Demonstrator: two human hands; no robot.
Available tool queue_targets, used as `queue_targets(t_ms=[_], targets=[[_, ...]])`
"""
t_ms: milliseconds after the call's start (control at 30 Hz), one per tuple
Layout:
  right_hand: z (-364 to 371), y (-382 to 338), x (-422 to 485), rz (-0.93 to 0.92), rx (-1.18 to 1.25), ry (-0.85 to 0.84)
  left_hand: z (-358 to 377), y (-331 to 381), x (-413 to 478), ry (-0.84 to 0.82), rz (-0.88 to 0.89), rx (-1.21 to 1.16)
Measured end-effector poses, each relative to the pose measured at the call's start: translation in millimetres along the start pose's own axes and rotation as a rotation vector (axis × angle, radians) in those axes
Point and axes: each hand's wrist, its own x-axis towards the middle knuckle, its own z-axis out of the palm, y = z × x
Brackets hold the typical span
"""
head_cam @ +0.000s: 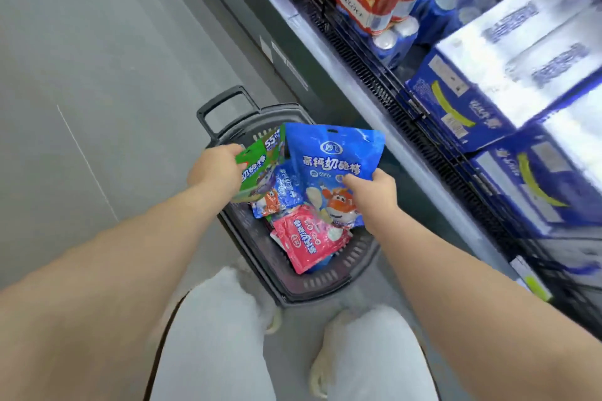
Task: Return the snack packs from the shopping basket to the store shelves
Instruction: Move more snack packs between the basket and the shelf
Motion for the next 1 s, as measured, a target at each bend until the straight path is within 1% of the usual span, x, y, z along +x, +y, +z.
queue_targets(t_ms=[100,167,200,300,400,467,567,733,767,867,1000], targets=[[-44,-54,-66,0.023,0.038,0.007,-63,31,-54,-0.036,0.017,0.020],[-75,-84,-107,-0.010,0.056,0.005,-100,51,-92,-0.020,0.034,0.014],[-94,-99,-130,-0.037,0.069,0.012,-118,62,-116,-0.001,0.072,0.011],[-138,-123,-175,-0.117,0.103,0.044,-151,81,-163,0.050,0.168,-0.010],[-181,-125,-208,-0.179,0.169,0.083,-169,97,-201,0.090,0.254,-0.103],[-210,-118,-231,-0.203,0.260,0.133,-177,110,-229,0.114,0.351,-0.185],[-245,-98,-268,-0.189,0.398,0.223,-179,131,-262,0.162,0.523,-0.276],[-286,-46,-336,-0.214,0.618,0.381,-168,165,-311,0.183,0.824,-0.322],[-292,-36,-348,-0.217,0.653,0.403,-163,170,-321,0.173,0.868,-0.334],[-315,12,-398,-0.195,0.747,0.513,-138,188,-360,0.073,1.016,-0.362],[-358,87,-467,-0.190,0.885,0.678,-101,223,-431,-0.058,1.162,-0.294]])
